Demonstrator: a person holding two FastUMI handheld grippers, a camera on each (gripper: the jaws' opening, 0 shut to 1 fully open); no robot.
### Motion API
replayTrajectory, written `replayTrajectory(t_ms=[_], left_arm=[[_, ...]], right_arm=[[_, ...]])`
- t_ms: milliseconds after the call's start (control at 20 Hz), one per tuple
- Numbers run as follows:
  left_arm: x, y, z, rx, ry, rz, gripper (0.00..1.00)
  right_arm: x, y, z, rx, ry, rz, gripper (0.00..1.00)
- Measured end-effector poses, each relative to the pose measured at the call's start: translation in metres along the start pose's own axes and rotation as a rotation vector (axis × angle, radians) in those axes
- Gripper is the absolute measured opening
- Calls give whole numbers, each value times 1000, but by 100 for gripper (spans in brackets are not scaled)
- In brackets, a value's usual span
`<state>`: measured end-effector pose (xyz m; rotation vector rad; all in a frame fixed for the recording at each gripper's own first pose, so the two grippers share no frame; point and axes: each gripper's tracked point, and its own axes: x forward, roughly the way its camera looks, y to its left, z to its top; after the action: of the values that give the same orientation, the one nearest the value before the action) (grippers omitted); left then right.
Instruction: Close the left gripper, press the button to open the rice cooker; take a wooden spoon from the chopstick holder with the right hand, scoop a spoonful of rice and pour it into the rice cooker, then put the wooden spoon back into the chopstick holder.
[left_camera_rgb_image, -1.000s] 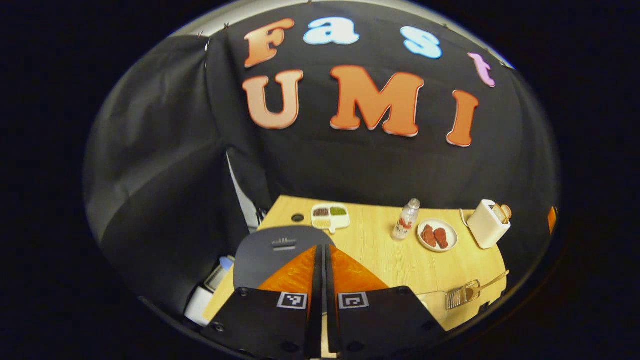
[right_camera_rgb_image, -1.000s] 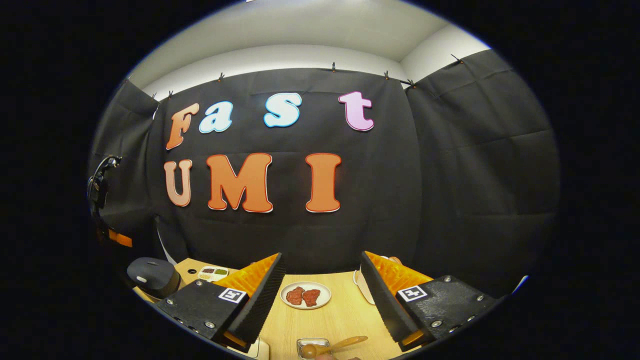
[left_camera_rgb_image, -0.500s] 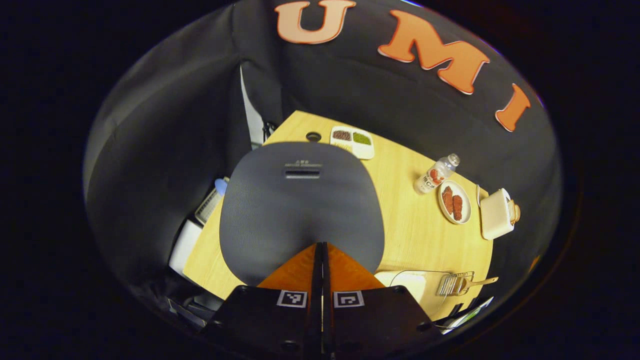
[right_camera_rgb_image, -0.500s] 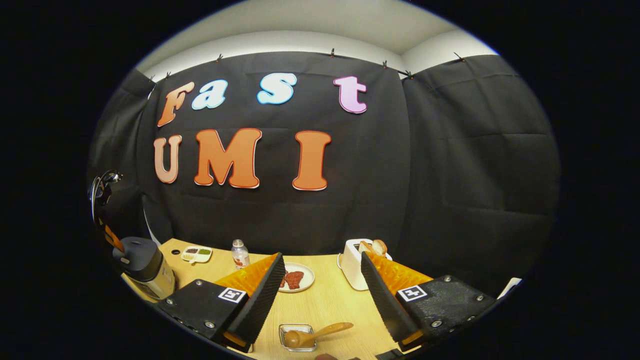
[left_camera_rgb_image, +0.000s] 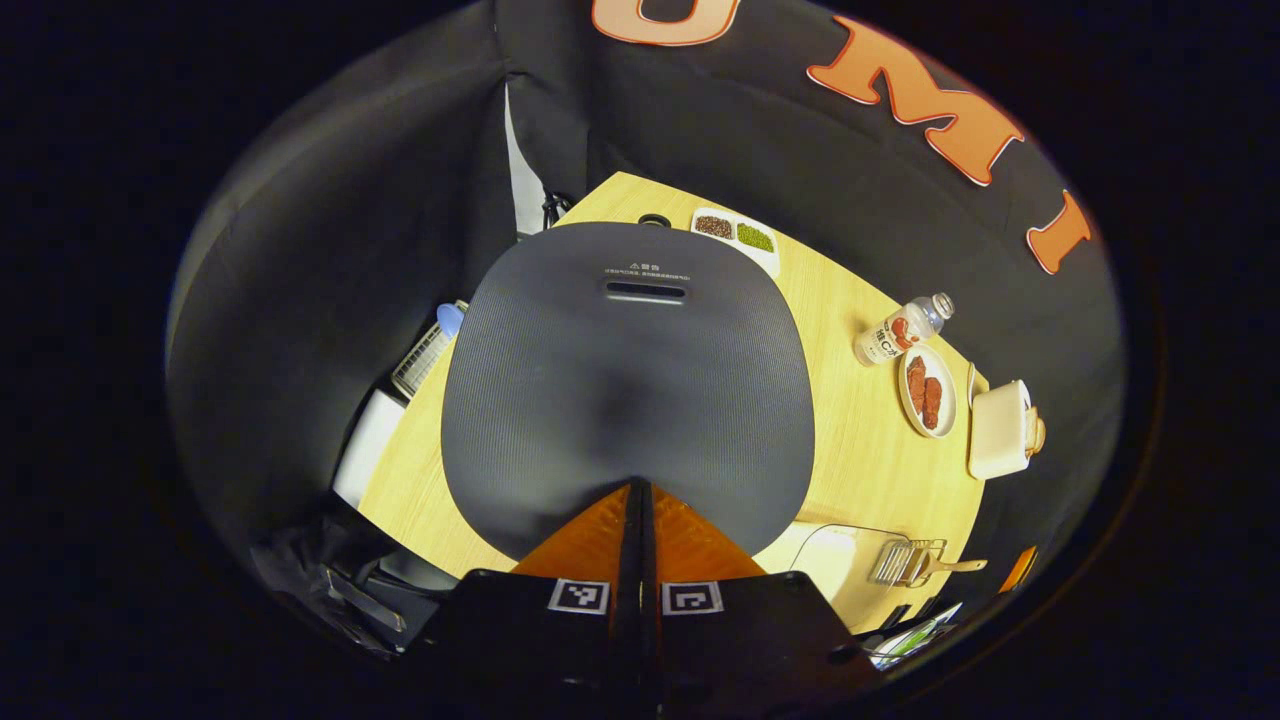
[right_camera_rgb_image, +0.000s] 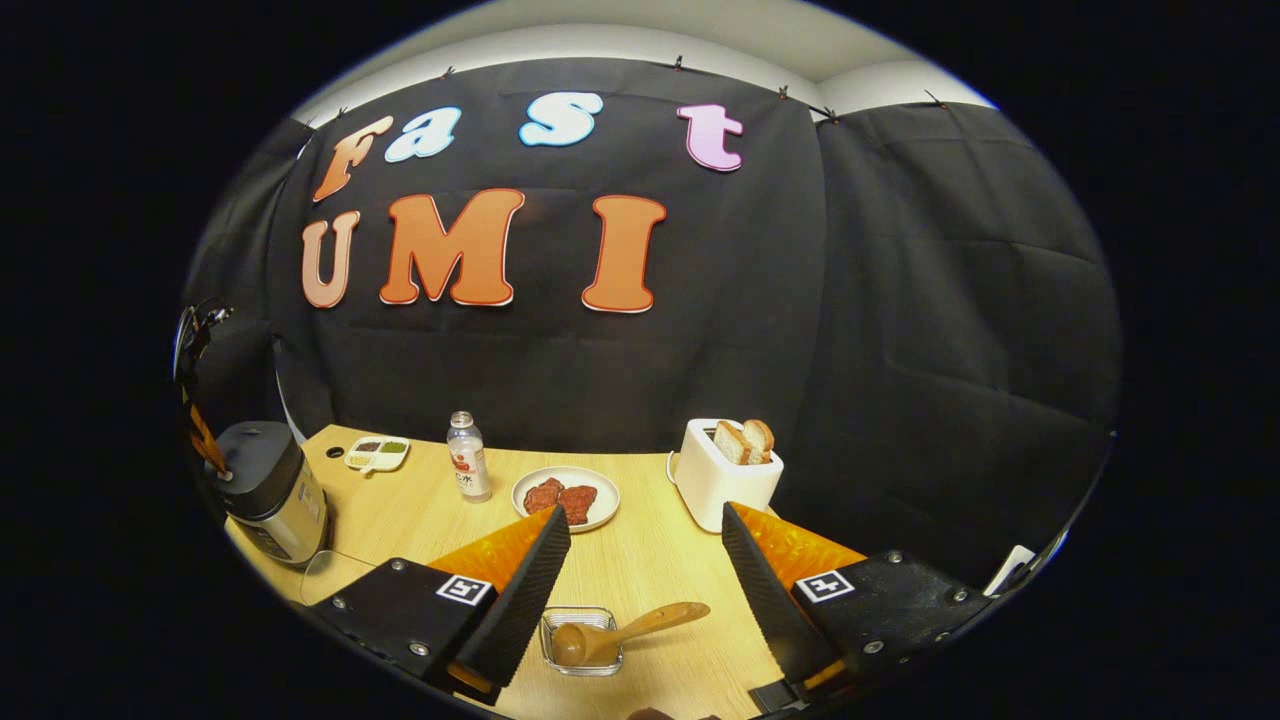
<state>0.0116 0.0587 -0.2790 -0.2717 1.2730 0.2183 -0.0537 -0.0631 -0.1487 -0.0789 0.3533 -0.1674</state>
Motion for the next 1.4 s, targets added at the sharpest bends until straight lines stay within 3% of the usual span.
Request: replayTrajectory(t_ms=[100, 350, 600, 700, 850, 950, 1000, 1100, 1300, 1400], left_arm=[[2, 2, 0, 4, -5, 7, 2], [1, 3, -4, -4, -1, 11, 10], [-12, 9, 3, 5, -99, 41, 6], [-25, 5, 12, 3, -201, 42, 6], [-64, -1, 51, 52, -443, 58, 6], [-96, 1, 80, 85, -589, 116, 0], [-119, 3, 96, 95, -665, 147, 6], [-161, 1, 114, 106, -813, 191, 6], [-210, -11, 87, 134, -924, 165, 10], [-222, -14, 74, 168, -966, 167, 19]], right_arm=[[2, 2, -3, -14, 7, 3, 95], [9, 7, -18, 59, 57, 36, 95], [15, -1, -38, 124, 109, 50, 95], [17, -12, -53, 124, 144, 29, 95], [23, -31, -70, 160, 191, -9, 95], [29, -30, -82, 189, 233, 4, 95], [31, -30, -91, 191, 259, 11, 95], [37, -24, -107, 193, 314, 31, 94], [46, -2, -140, 308, 435, 88, 94], [49, 6, -152, 352, 476, 107, 94]])
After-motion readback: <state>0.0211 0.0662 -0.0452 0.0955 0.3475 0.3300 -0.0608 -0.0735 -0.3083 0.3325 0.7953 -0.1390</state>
